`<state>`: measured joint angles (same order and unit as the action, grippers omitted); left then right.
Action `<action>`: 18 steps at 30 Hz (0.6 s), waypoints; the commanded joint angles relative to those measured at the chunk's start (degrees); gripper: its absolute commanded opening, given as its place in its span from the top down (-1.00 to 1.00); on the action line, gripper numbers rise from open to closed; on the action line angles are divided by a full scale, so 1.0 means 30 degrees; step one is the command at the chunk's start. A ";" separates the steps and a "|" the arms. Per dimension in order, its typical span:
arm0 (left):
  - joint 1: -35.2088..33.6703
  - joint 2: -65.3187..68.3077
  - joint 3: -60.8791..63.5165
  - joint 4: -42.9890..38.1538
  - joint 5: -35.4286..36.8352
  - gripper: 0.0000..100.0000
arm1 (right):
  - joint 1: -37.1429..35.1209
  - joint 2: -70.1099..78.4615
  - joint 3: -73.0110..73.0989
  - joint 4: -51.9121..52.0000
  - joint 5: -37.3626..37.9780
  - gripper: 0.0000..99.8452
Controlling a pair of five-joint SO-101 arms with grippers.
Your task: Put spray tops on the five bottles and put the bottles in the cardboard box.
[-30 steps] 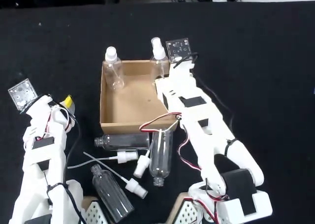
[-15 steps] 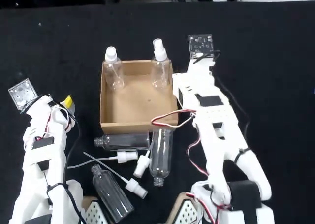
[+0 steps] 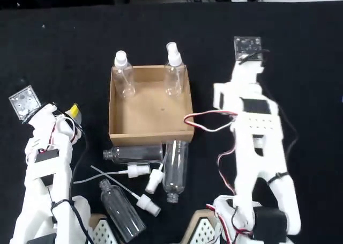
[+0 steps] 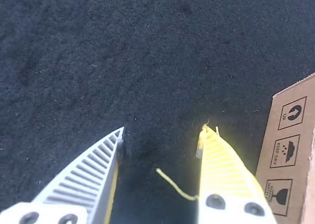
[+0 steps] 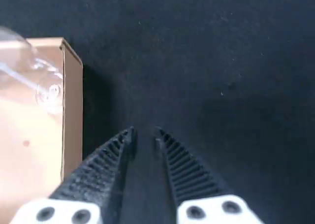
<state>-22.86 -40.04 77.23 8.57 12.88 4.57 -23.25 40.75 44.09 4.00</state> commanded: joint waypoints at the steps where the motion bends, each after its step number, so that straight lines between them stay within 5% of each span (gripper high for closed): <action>1: 0.0220 -0.0117 -0.0161 -0.0234 -0.0117 0.57 | 0.0996 -0.1451 -0.2154 0.3663 0.2872 0.73; 9: 0.0220 -0.0117 -0.0161 -0.0293 -0.0117 0.57 | 0.3487 -0.1333 -0.2154 0.4015 0.5245 0.98; 18: 0.0220 -0.0117 -0.0161 -0.0264 -0.0117 0.57 | -0.1436 0.2359 -0.2593 -0.2110 -0.1495 0.98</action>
<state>-22.86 -40.04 77.23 8.57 12.88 5.19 -20.18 37.49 46.64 8.48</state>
